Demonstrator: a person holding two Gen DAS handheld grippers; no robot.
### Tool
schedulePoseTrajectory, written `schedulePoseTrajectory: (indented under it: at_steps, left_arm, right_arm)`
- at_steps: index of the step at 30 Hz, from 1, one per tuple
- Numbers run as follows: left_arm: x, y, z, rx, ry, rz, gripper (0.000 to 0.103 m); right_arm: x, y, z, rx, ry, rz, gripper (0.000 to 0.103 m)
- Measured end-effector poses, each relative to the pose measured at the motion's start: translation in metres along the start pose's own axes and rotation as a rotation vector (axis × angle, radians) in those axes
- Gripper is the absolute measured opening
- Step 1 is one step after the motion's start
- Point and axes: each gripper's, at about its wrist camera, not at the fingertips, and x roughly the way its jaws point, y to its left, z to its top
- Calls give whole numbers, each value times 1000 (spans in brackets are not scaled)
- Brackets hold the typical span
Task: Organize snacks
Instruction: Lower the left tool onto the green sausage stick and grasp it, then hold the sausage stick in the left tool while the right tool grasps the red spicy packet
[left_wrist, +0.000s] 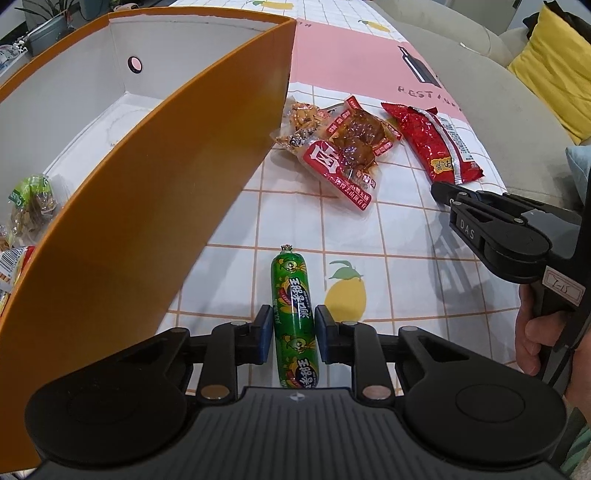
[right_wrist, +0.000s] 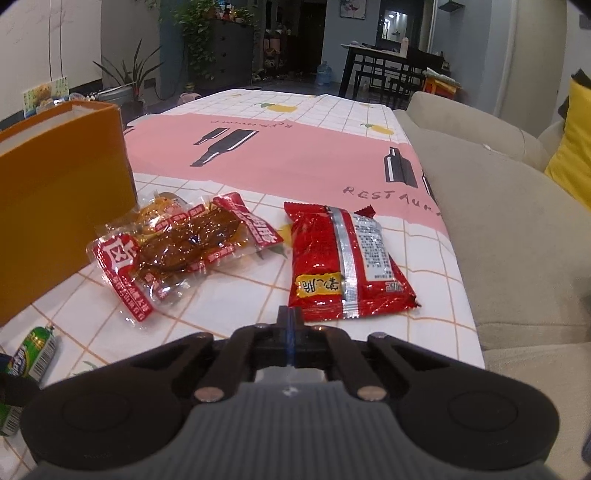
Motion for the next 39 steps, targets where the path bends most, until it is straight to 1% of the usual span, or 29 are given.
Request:
schedulePoseTrajectory:
  at_steps: [4, 8, 10, 12, 13, 14, 16, 18, 19, 21, 22, 23, 27, 31, 34, 39]
  left_arm:
    - [0, 1, 0, -4, -1, -6, 27]
    - [-1, 3, 0, -15, 2, -13, 27]
    - [-1, 4, 1, -22, 1, -19, 27]
    - [-1, 3, 1, -18, 0, -19, 27]
    - [-2, 3, 1, -10, -1, -16, 27]
    - [-2, 2, 1, -6, -2, -14, 27]
    - [-2, 2, 1, -5, -2, -11, 27]
    - [-2, 2, 2, -8, 3, -10, 27]
    - [-1, 2, 2, -8, 3, -8, 27]
    - [-1, 2, 2, -9, 3, -4, 27]
    - [-1, 1, 2, -6, 3, -2, 27]
    - [0, 0, 3, -2, 3, 3, 27]
    - [1, -3, 4, 22, 1, 35, 27]
    - [3, -5, 6, 38, -4, 33, 27]
    - [5, -5, 9, 26, 2, 39, 27]
    - [5, -8, 11, 31, 22, 49, 27]
  right_arm:
    - [-6, 1, -1, 9, 27, -4, 0]
    - [-21, 8, -7, 13, 56, 5, 0]
    - [-28, 13, -8, -19, 46, 2, 0]
    - [-30, 13, -6, -52, 15, 0, 0]
    - [-29, 11, -3, -63, -1, 1, 5]
    - [-27, 8, 0, -72, -16, -10, 28]
    - [-22, 1, 7, -78, -36, -27, 58]
    - [-16, -10, 15, -62, -50, -9, 63]
    - [-10, -14, 19, -60, -42, -10, 69]
    - [1, -21, 24, -57, -35, -15, 73]
    - [8, -24, 27, -54, -30, -14, 78]
    - [13, -26, 29, -49, -21, -17, 80]
    - [35, -34, 38, -15, 8, -45, 80]
    - [48, -38, 40, 23, 41, -17, 80]
    - [49, -37, 38, 21, 41, -21, 79]
    - [47, -35, 35, 17, 33, -14, 72]
